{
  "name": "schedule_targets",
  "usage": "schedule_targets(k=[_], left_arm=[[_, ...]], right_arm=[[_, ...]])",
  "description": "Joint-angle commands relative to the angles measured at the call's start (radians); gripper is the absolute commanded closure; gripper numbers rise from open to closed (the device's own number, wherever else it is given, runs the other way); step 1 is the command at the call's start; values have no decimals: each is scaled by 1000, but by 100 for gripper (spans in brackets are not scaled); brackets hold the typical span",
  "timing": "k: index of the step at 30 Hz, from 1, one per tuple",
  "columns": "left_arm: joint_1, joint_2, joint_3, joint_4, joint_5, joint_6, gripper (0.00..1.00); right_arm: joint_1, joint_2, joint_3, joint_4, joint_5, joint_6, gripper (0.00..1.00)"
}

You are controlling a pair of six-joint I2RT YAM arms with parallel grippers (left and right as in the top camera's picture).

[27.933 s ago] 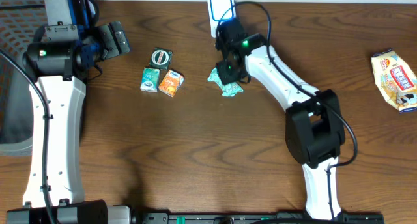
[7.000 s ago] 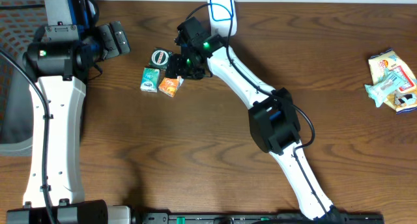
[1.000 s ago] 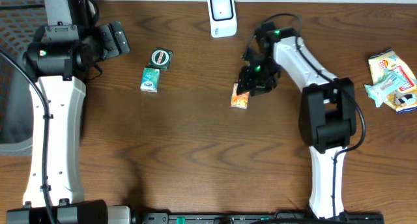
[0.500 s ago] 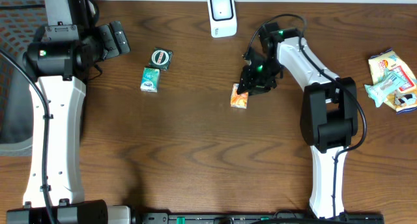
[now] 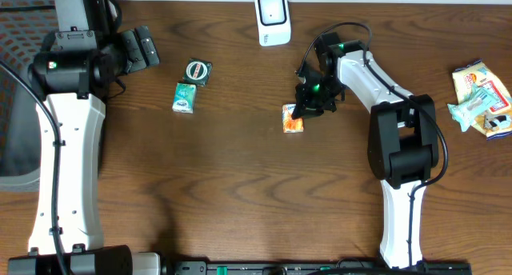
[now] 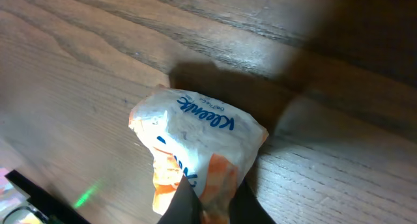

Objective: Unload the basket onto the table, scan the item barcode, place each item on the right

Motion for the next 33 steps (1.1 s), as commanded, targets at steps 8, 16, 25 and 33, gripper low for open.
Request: schedule_targets(k=[8,16,25,33], left_arm=[[0,6,-4,-3,-13,-8,2],[0,6,-4,-3,-13,-8,2],[0,6,-4,-3,-13,-8,2],[0,6,-4,-3,-13,-8,2]], right_arm=[[-90,-59,16,-50,-597,-392,99],[-204,-61,16,-234,-790,-716,99],[-245,-63,16,-558,-802,-1095,99],[-237,-100,16,-610,-846,-1162,99]])
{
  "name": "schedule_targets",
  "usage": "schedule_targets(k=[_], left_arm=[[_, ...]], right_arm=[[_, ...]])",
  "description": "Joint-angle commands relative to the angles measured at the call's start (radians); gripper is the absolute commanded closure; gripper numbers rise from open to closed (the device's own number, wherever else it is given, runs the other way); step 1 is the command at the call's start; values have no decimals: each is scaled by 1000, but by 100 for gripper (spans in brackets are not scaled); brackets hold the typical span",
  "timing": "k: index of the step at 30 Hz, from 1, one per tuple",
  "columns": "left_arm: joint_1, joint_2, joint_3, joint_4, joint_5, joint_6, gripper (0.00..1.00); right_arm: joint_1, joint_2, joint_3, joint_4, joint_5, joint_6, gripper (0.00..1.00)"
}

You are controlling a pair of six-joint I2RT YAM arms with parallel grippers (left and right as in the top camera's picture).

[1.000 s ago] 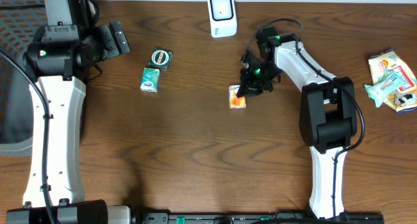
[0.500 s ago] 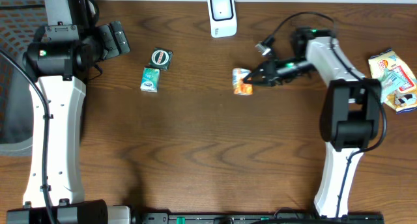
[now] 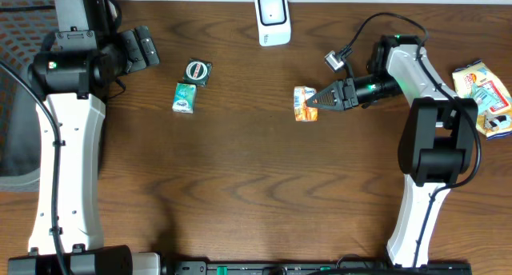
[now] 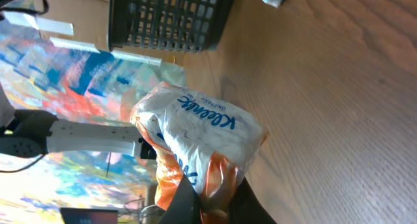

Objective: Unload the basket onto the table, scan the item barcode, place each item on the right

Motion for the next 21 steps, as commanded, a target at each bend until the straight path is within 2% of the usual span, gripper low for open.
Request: schedule_targets(k=[1,6,10,13,21], left_arm=[[0,6,-4,-3,-13,-8,2],[0,6,-4,-3,-13,-8,2],[0,6,-4,-3,-13,-8,2],[0,6,-4,-3,-13,-8,2],[0,6,-4,-3,-13,-8,2]], right_arm=[[6,-72,13,0,-68,-66,99],[22,-163,13,0,-71,-93,99],[31,-309,13,0,-82,-167,99],[30,-391,13,11,-83,-166,99],[31,-449,12,10,-82,-154,99]])
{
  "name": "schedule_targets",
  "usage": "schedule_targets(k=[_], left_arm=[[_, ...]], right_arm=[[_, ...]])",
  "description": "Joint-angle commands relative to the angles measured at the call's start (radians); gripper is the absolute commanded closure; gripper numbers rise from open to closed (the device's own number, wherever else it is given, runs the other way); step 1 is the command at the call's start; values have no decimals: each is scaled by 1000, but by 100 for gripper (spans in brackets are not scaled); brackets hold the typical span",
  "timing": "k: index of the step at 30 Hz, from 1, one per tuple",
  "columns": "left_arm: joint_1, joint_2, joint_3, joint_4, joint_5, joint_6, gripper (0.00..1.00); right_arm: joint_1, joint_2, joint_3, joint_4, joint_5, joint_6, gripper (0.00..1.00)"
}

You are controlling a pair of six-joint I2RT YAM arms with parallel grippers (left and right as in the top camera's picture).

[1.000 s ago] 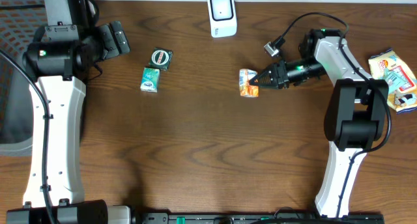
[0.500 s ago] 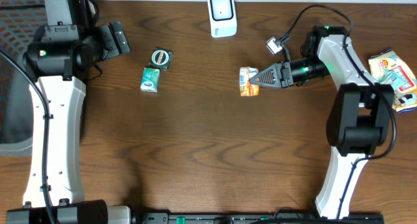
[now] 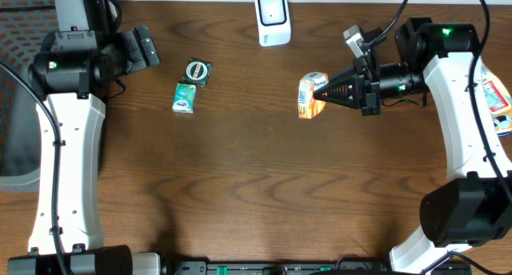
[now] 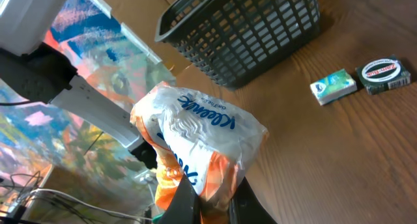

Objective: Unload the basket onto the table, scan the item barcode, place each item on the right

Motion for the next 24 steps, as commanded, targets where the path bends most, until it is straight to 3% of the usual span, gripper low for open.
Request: schedule_targets(k=[1,16,21,23,24], left_arm=[[0,6,-4,-3,-12,-8,2],[0,6,-4,-3,-12,-8,3],[0,6,-4,-3,-12,-8,2],[0,6,-4,-3,-12,-8,2],[0,6,-4,-3,-12,-8,2]], right_arm=[[5,3,10,2,-29,-20,99],[10,3,10,29,-36,4,99],[43,17,6,246,21,266,99],[66,28,4,345,89,406,99],[89,38,-1,438,180,555,99]])
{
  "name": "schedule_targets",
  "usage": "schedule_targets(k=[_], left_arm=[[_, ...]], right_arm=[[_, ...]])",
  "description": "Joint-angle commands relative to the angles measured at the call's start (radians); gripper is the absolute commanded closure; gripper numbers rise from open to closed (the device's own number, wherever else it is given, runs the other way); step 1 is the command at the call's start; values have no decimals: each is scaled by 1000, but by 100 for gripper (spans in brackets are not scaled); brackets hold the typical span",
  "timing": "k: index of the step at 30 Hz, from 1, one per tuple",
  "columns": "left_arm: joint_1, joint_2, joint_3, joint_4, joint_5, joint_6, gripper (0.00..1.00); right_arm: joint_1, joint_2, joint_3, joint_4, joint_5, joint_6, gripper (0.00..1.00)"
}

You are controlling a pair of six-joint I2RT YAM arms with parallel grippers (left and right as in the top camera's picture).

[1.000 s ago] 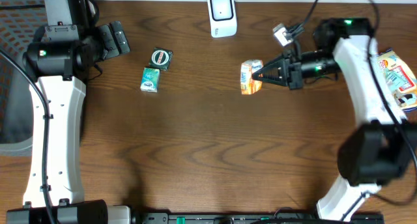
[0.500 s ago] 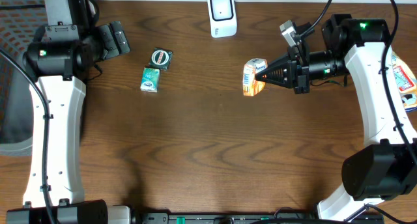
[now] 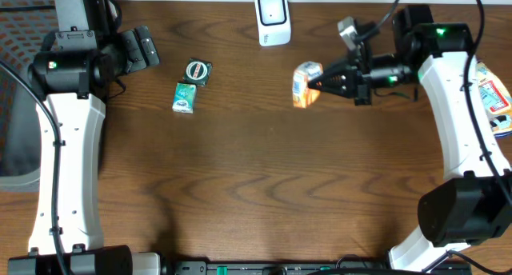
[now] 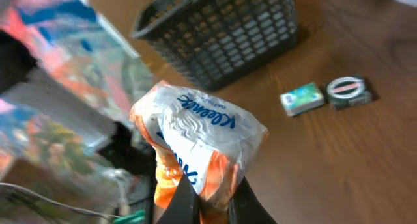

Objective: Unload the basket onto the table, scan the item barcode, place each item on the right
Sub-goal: 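Raise the orange pack up to the scanner face and hold it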

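A white and orange Kleenex tissue pack (image 3: pixel 305 83) hangs in the air, pinched by my right gripper (image 3: pixel 323 82), which is shut on its lower end (image 4: pixel 212 198). The pack (image 4: pixel 195 139) fills the middle of the right wrist view. The white barcode scanner (image 3: pixel 273 18) stands at the table's back edge, left of and behind the pack. My left gripper (image 3: pixel 144 47) rests at the back left, its jaws apart with nothing between them.
A green mint box (image 3: pixel 185 97) and a round tin on a dark pack (image 3: pixel 198 71) lie left of centre. Snack packets (image 3: pixel 482 97) lie at the far right. A dark mesh basket (image 4: pixel 218 32) stands off the table's left side.
My right gripper has carried the tissue pack slightly back and to the left, closer to the scanner. The left arm has not moved.
My right gripper was shut on the tissue pack lying on the table near the centre. It then held the pack turned sideways, further right. Later the pack was lifted clear of the table, and now it hangs nearer the scanner.
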Motion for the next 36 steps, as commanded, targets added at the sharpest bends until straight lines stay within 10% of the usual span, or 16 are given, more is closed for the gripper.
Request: schedule_targets(k=[1,11,21,36], left_arm=[[0,6,-4,-2,-13,-8,2],[0,6,-4,-2,-13,-8,3],[0,6,-4,-2,-13,-8,2],[0,6,-4,-2,-12,-8,2]], right_arm=[[58,35,-3,150,189,405,99],[227,97,-5,316,1270,1049,99],[274,137,-6,440,1314,1059,99],[275,294,-6,1132,1473,786,99]])
